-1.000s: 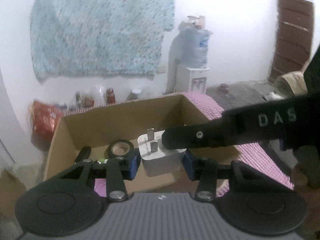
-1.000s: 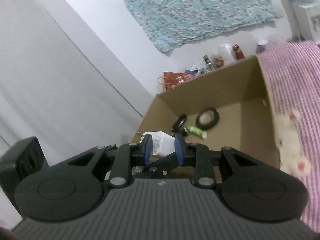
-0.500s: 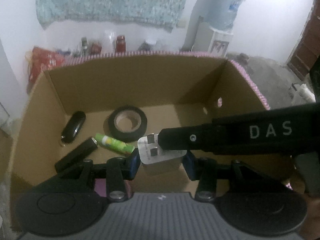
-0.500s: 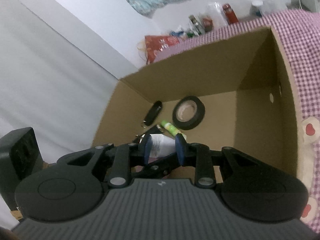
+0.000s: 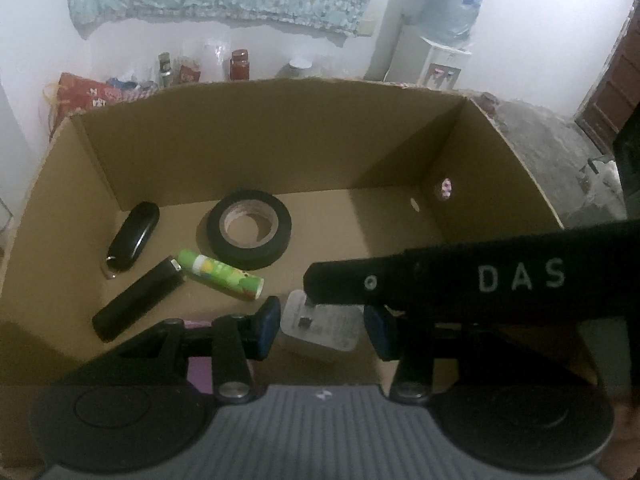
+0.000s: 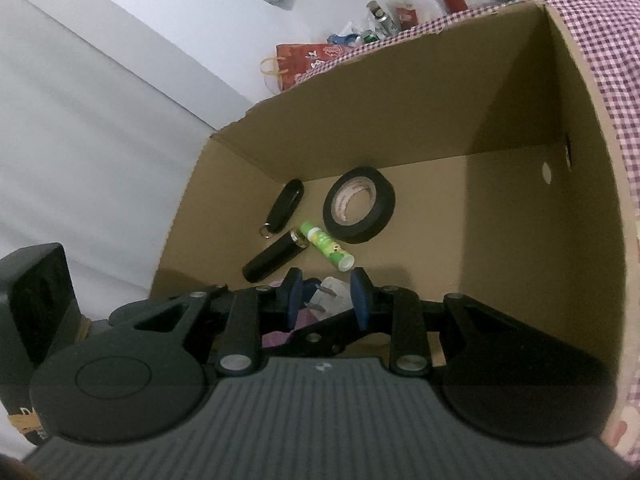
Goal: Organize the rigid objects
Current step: 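Carry the white charger plug into the box and open the right gripper, then move the right gripper back to the gold-lidded jar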
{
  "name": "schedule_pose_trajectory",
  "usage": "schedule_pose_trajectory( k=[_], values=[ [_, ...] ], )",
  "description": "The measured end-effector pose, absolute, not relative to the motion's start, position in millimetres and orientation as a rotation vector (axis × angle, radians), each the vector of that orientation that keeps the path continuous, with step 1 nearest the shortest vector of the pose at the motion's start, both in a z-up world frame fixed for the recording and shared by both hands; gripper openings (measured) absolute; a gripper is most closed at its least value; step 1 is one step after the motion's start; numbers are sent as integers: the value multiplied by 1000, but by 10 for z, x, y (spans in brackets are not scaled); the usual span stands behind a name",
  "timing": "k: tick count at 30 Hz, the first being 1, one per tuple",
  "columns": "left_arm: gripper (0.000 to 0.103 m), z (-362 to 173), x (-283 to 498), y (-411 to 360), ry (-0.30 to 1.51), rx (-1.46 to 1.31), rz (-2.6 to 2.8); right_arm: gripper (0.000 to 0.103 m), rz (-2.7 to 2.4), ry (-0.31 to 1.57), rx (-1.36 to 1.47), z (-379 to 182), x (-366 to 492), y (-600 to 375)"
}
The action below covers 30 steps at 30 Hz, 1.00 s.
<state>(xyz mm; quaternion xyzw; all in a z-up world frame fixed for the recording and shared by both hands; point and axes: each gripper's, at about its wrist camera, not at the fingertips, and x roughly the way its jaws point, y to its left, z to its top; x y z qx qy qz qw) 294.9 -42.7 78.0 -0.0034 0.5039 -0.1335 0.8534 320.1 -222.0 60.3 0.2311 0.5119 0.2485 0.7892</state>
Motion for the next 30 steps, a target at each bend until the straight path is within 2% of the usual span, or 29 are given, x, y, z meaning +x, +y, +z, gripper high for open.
schedule_pose_trajectory(
  k=[3,5,11,13,17,20,30],
  values=[
    [57,876,2880,-387,1031,-24,-290,26,535,1061,524,642,3149,-2284],
    [68,969,2808,-351,1001,-28,-291,27,533,1024,551,700,3086,-2354],
    [83,1378,2389,-156,885,-28,-326,27,534,869,595,1045,2622,-2583],
    [84,1494,2224,-79,845,-18,-335,27,535,824,603,1169,2394,-2657],
    [92,1670,1784,109,776,-21,-377,27,549,753,646,1343,1893,-2824],
    [92,1673,1509,215,758,-28,-411,28,548,733,664,1359,1566,-2893],
    [92,1159,973,274,786,43,-421,28,537,849,724,845,1054,-2663]
  ],
)
